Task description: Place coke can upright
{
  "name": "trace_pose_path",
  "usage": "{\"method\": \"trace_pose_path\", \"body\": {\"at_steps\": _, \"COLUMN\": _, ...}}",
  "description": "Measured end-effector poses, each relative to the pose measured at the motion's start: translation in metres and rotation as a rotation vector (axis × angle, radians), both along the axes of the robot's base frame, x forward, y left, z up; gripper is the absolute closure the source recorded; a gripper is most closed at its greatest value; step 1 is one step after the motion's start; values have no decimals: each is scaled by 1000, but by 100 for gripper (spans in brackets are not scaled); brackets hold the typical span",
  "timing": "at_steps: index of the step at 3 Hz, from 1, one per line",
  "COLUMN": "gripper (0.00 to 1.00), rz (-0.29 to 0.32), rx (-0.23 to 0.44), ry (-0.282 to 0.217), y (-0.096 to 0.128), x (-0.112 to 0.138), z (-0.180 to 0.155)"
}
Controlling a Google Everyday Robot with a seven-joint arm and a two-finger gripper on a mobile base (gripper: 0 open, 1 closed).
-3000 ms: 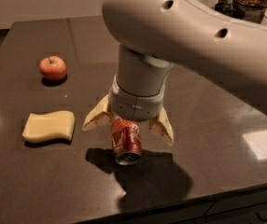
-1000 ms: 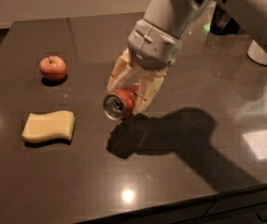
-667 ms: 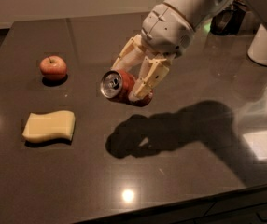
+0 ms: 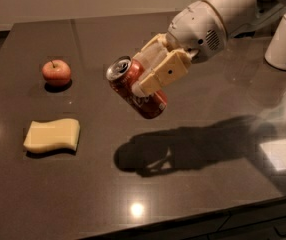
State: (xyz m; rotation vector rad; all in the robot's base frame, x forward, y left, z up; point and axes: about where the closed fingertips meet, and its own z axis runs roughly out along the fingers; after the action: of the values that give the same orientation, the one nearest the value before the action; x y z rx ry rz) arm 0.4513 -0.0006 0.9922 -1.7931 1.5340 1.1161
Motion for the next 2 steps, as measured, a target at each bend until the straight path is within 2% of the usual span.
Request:
{"method": "trace_pose_path", "body": {"at_steps": 1, "gripper": 100, "rz": -147, "rx": 58, "ry": 103, "y": 6, "x": -4, "z": -1}}
{"method": "trace_pose_path", "body": {"at_steps": 2, "gripper": 100, "rz": -232, "rx": 168, "ry": 144, "y": 14, "x": -1, "z": -12}}
